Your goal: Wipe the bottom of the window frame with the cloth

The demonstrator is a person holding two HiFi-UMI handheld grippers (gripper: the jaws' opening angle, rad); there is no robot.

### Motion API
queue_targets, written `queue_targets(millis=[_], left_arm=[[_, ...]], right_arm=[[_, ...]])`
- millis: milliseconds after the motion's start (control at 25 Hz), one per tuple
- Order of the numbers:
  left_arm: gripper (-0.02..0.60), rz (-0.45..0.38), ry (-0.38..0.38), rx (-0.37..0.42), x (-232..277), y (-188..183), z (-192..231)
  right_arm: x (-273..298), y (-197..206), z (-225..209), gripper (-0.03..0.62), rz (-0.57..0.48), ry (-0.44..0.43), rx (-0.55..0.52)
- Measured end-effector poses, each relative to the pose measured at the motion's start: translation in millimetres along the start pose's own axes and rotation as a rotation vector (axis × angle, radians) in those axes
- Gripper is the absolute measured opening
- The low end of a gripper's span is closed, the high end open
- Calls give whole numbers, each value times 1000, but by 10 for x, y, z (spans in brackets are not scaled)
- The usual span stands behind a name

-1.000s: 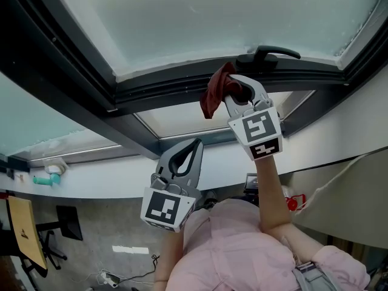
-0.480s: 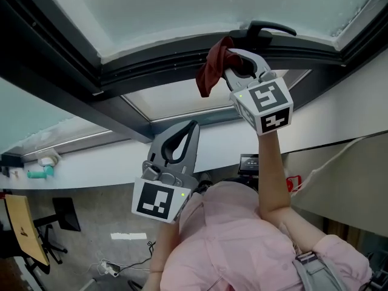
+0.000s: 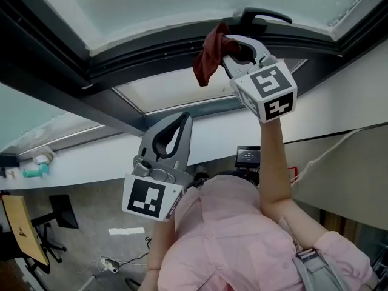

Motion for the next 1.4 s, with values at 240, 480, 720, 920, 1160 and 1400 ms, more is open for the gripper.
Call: queue_targets(millis=[240,480,720,920,1160,1400], left_arm=[[-5,-9,7,-4,-6,-24,-5],[-5,-37,2,-20,5,-79,-22],[-5,-28,4,-13,-18,-64,-30],[-5,-13,13,-6,-48,-20,-28],[-5,-14,7,-17,-78,-20,-27],[-5,-11,-8,-19,-120,-16,-14]], right_arm=[[-39,32,-44,60,5,17,11],[-73,54,-101,60,1,34,19],[-130,85,-168,60,0,53,30],[-179,126,-243,60,0,77,41],[-231,155,-312,60,-1,100,55],[-283,182,-381,60,0,121,67]])
Point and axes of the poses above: the fingertips, and each gripper's own axes: x forward along the fingers, z to its left, y out of its underside, the point moved 5 cm from there along -x, backward along the fingers, and after that the axes turned 4 degrees about -y, right-handed, at the moved point
